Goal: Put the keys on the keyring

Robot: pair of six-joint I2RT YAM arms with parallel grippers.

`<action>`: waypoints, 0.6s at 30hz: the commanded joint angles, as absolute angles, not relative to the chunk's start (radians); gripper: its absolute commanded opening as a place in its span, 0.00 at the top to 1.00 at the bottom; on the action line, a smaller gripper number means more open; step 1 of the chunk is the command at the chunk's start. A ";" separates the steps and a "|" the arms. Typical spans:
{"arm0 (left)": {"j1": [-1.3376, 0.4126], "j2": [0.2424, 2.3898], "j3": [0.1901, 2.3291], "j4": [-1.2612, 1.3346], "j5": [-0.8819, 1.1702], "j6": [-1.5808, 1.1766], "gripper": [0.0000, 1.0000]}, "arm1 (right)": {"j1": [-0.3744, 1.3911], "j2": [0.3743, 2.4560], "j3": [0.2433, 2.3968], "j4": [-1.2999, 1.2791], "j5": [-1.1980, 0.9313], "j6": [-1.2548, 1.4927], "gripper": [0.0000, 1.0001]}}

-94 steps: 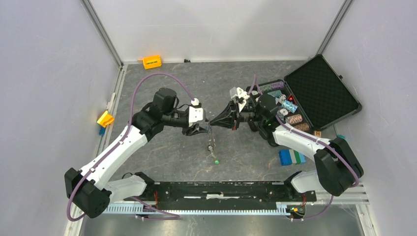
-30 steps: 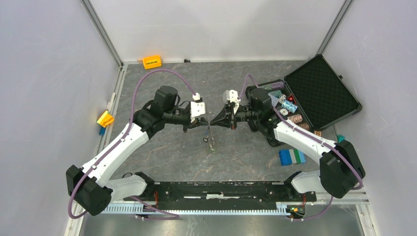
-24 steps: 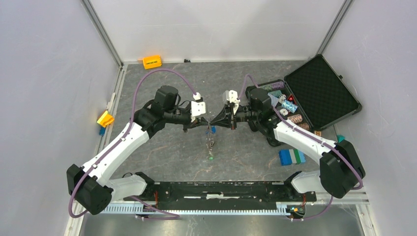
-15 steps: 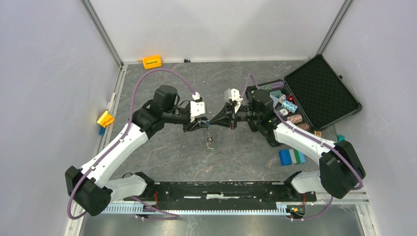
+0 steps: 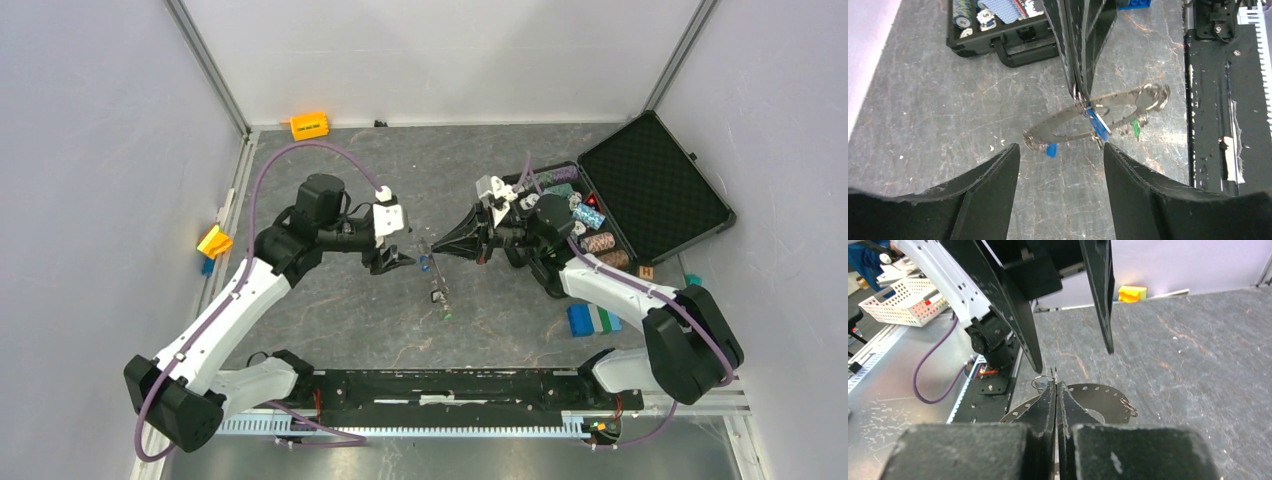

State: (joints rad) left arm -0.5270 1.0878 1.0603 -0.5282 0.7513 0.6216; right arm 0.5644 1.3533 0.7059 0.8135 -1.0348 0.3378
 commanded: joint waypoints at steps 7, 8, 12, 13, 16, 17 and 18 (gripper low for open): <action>-0.523 1.084 0.979 -0.411 0.940 0.557 0.40 | 0.558 1.359 0.687 1.131 -1.030 0.536 1.00; -0.523 1.088 0.982 -0.411 0.948 0.556 0.42 | 0.557 1.361 0.687 1.135 -1.029 0.540 1.00; -0.524 1.094 0.987 -0.388 0.960 0.528 0.49 | 0.557 1.366 0.687 1.139 -1.026 0.544 1.00; -0.524 1.095 0.986 -0.372 0.954 0.515 0.49 | 0.557 1.367 0.687 1.137 -1.025 0.543 1.00; -0.525 1.103 1.002 -0.364 0.945 0.495 0.49 | 0.557 1.369 0.689 1.114 -1.022 0.524 1.00; -0.525 1.107 1.009 -0.364 0.946 0.488 0.49 | 0.556 1.369 0.690 1.105 -1.020 0.519 1.00; -0.526 1.109 1.012 -0.358 0.946 0.479 0.49 | 0.557 1.368 0.690 1.100 -1.019 0.513 1.00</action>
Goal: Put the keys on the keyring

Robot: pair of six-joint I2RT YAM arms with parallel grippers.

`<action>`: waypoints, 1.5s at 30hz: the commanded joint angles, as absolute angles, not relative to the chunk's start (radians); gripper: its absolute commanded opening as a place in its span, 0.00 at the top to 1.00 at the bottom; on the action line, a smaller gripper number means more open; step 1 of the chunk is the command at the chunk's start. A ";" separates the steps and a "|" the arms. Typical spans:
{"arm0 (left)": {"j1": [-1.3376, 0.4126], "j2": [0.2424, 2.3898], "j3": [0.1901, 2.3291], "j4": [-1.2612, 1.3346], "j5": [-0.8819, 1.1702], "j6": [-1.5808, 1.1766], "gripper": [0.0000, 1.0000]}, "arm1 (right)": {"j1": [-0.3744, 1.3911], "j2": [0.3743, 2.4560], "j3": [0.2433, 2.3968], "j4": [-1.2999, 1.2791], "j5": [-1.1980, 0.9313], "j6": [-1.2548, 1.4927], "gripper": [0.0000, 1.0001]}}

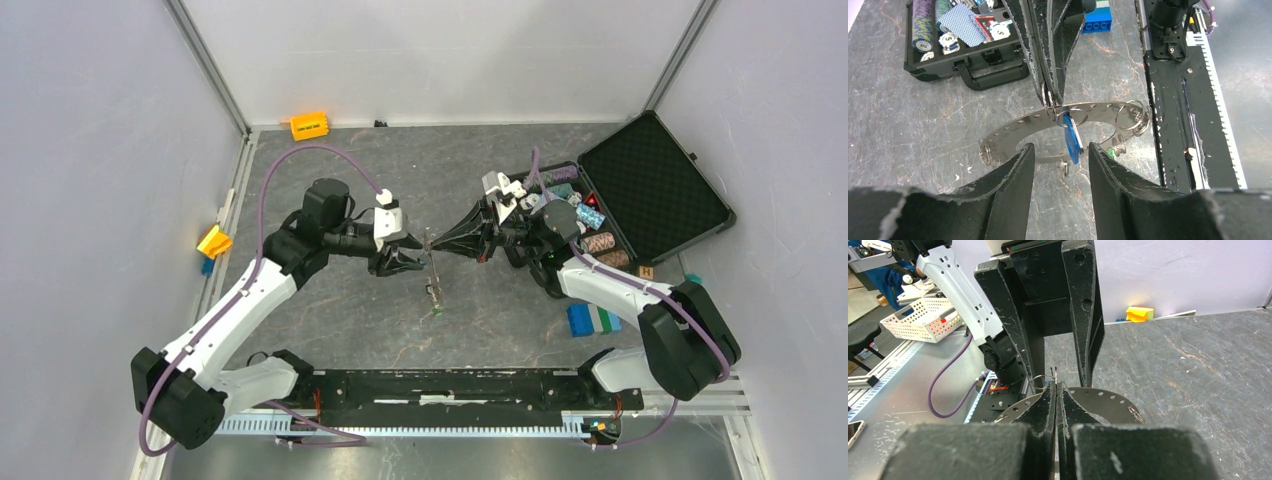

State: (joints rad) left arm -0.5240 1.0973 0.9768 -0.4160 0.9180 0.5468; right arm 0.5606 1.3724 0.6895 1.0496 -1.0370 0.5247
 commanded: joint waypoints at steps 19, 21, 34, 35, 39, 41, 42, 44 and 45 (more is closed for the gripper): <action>-0.567 1.169 0.966 -0.289 0.969 0.426 0.98 | 0.554 1.349 0.689 1.063 -1.003 0.480 1.00; -0.568 1.173 0.962 -0.279 0.967 0.421 0.98 | 0.554 1.348 0.685 1.083 -1.003 0.494 1.00; -0.568 1.196 0.956 -0.256 0.912 0.416 0.98 | 0.554 1.349 0.660 1.221 -1.006 0.601 1.00; -0.568 1.199 0.954 -0.255 0.908 0.416 0.98 | 0.554 1.350 0.660 1.226 -1.006 0.607 1.00; -0.568 1.211 0.960 -0.255 0.897 0.415 0.98 | 0.553 1.351 0.658 1.240 -1.005 0.619 1.00; -0.568 1.218 0.966 -0.253 0.899 0.413 0.98 | 0.553 1.350 0.657 1.241 -1.002 0.620 1.00; -0.569 1.221 0.970 -0.253 0.900 0.413 0.98 | 0.554 1.352 0.655 1.241 -1.000 0.619 1.00; -0.572 1.227 0.975 -0.253 0.903 0.413 0.98 | 0.554 1.354 0.653 1.239 -0.998 0.617 1.00; -0.576 1.231 0.978 -0.253 0.904 0.412 0.98 | 0.554 1.356 0.653 1.239 -0.997 0.615 1.00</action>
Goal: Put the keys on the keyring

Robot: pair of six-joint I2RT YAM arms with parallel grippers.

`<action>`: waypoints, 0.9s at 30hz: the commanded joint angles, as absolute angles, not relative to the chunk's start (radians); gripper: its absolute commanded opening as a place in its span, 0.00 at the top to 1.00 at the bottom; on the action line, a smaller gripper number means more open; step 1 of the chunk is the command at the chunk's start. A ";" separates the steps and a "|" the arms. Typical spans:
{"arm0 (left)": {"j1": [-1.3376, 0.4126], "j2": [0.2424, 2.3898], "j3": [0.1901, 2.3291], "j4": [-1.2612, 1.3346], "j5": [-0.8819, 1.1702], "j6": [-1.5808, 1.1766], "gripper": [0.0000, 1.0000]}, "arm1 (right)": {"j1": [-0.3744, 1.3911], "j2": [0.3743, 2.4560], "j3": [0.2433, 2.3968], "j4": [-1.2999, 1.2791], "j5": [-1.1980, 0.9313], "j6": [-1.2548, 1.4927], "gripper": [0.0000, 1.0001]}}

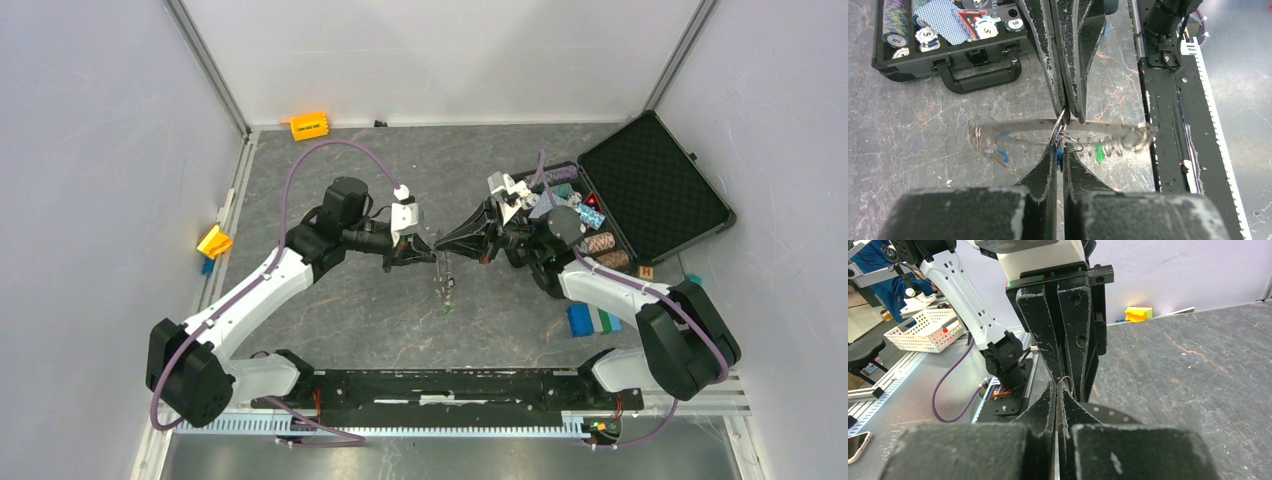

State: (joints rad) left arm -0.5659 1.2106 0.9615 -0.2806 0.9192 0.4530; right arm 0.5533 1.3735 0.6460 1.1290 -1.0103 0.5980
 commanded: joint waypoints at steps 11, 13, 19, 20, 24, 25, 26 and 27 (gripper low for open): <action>-0.585 1.191 1.005 -0.314 0.840 0.467 0.62 | 0.552 1.347 0.658 1.129 -1.008 0.526 1.00; -0.584 1.164 1.009 -0.338 0.805 0.494 0.54 | 0.552 1.347 0.661 1.106 -1.010 0.506 1.00; -0.581 1.108 1.040 -0.454 0.732 0.602 0.42 | 0.551 1.342 0.674 1.044 -1.021 0.459 1.00; -0.581 1.100 1.044 -0.465 0.730 0.613 0.41 | 0.552 1.343 0.675 1.040 -1.023 0.456 1.00; -0.581 1.091 1.050 -0.475 0.777 0.619 0.41 | 0.552 1.350 0.688 1.035 -1.039 0.451 1.00; -0.581 1.093 1.049 -0.475 0.804 0.626 0.42 | 0.552 1.351 0.691 1.037 -1.044 0.457 1.00; -0.583 1.097 1.048 -0.474 0.823 0.635 0.42 | 0.552 1.354 0.693 1.045 -1.048 0.464 1.00; -0.583 1.103 1.048 -0.469 0.835 0.638 0.44 | 0.552 1.356 0.695 1.050 -1.050 0.468 1.00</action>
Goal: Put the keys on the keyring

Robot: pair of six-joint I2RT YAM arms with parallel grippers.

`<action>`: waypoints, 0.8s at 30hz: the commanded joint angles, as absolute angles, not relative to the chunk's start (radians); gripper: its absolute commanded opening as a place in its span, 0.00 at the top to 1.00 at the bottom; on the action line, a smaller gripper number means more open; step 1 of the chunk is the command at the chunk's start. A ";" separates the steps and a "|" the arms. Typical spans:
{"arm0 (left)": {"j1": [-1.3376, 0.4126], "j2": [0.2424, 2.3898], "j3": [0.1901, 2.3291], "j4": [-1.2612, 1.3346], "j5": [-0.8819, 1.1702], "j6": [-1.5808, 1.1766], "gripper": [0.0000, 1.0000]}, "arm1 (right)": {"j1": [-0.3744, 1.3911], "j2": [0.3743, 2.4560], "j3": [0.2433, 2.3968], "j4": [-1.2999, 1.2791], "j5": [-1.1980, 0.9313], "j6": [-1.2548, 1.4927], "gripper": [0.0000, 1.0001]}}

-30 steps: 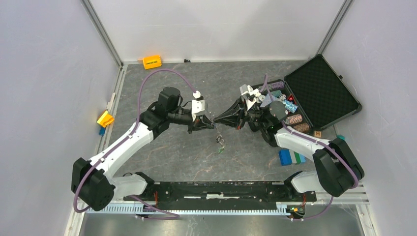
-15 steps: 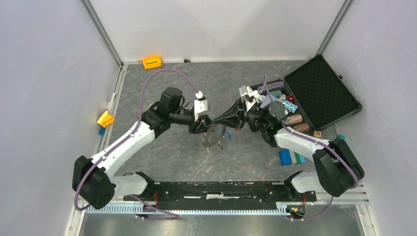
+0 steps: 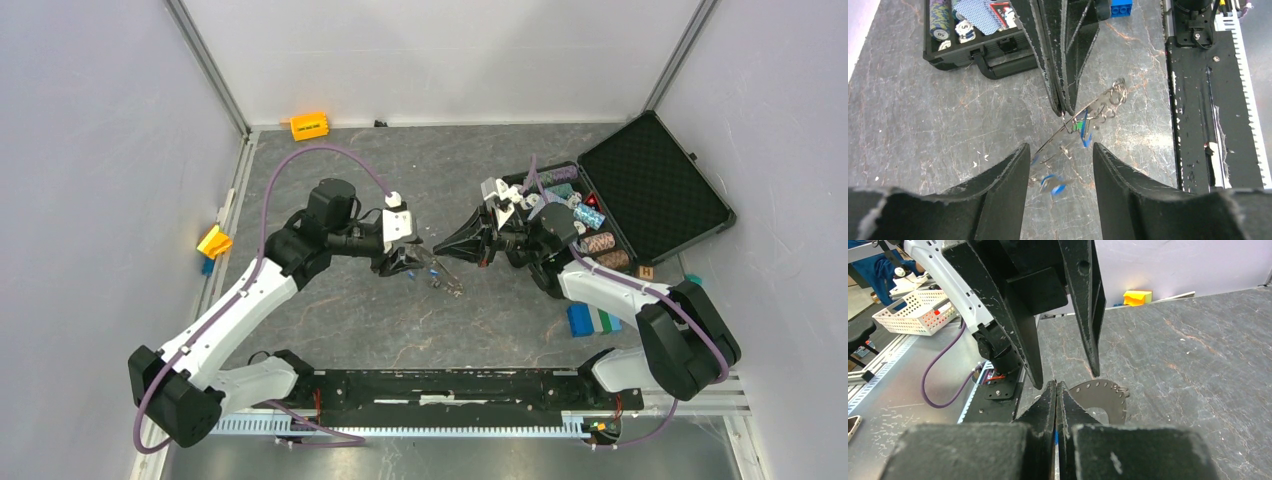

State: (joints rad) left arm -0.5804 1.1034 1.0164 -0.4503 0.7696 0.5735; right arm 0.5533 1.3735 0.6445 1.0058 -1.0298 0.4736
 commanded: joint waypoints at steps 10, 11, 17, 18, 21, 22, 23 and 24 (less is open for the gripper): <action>-0.583 1.148 1.072 -0.451 0.891 0.646 0.60 | 0.554 1.364 0.693 1.063 -1.057 0.479 1.00; -0.583 1.151 1.072 -0.450 0.895 0.645 0.61 | 0.554 1.365 0.692 1.070 -1.057 0.485 1.00; -0.584 1.153 1.060 -0.419 0.910 0.619 0.70 | 0.555 1.370 0.692 1.075 -1.057 0.489 1.00; -0.584 1.153 1.061 -0.418 0.911 0.619 0.72 | 0.555 1.370 0.692 1.075 -1.057 0.487 1.00; -0.583 1.155 1.063 -0.403 0.917 0.600 0.75 | 0.555 1.373 0.692 1.071 -1.055 0.484 1.00; -0.583 1.157 1.065 -0.399 0.923 0.594 0.77 | 0.555 1.371 0.692 1.071 -1.053 0.483 1.00; -0.583 1.160 1.067 -0.396 0.929 0.587 0.80 | 0.555 1.373 0.692 1.071 -1.054 0.482 1.00; -0.583 1.162 1.069 -0.396 0.931 0.584 0.83 | 0.555 1.373 0.693 1.071 -1.053 0.482 1.00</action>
